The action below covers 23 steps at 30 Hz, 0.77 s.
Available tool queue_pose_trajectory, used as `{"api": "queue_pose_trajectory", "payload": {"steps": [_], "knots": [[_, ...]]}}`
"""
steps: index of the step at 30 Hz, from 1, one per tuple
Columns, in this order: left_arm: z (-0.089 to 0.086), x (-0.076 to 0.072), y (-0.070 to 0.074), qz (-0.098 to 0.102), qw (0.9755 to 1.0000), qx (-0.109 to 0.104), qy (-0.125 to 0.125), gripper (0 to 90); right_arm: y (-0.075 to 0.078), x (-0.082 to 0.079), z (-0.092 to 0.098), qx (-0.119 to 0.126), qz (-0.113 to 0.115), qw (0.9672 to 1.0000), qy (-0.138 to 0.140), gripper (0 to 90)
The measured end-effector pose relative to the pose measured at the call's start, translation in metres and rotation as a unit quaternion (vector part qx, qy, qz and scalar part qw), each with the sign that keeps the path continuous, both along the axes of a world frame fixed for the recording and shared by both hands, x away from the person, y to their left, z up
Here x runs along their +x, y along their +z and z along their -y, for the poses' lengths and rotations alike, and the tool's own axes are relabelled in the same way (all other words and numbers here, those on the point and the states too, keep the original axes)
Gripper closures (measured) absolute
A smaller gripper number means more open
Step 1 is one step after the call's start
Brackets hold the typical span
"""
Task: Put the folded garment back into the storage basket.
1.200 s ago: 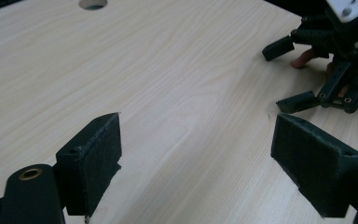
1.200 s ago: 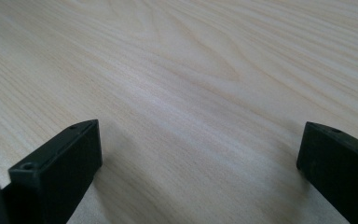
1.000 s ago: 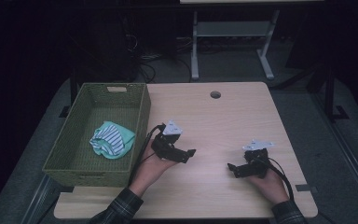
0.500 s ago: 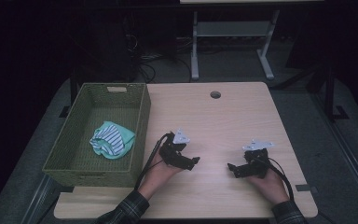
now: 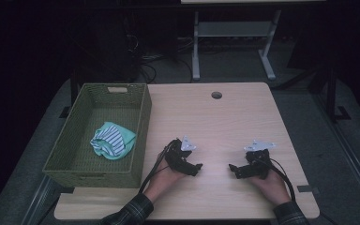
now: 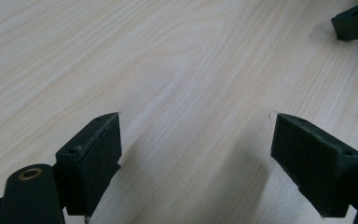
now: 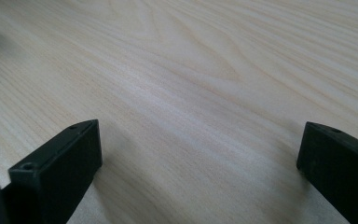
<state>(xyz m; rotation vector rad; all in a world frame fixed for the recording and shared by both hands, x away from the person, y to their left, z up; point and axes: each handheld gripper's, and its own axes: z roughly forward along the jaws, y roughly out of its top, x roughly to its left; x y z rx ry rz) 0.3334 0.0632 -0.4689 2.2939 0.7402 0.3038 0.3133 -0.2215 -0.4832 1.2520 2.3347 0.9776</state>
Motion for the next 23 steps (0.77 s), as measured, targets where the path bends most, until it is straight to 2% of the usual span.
{"api": "queue_pose_trajectory", "payload": {"steps": [5,9,23], "knots": [[0.002,-0.0001,-0.005,-0.001,1.0,0.0,-0.001,15.2,0.0,0.0,0.0,0.0,0.0,1.0,0.0,0.0],[0.0009,-0.0025,-0.01,0.013,0.9997,-0.022,0.002,14.2,0.0,0.0,0.0,0.0,0.0,1.0,0.0,0.0],[0.001,-0.0023,-0.01,0.013,0.9997,-0.022,-0.001,13.9,-0.0001,0.0,0.0,0.0,0.0,1.0,0.0,0.0]]}}
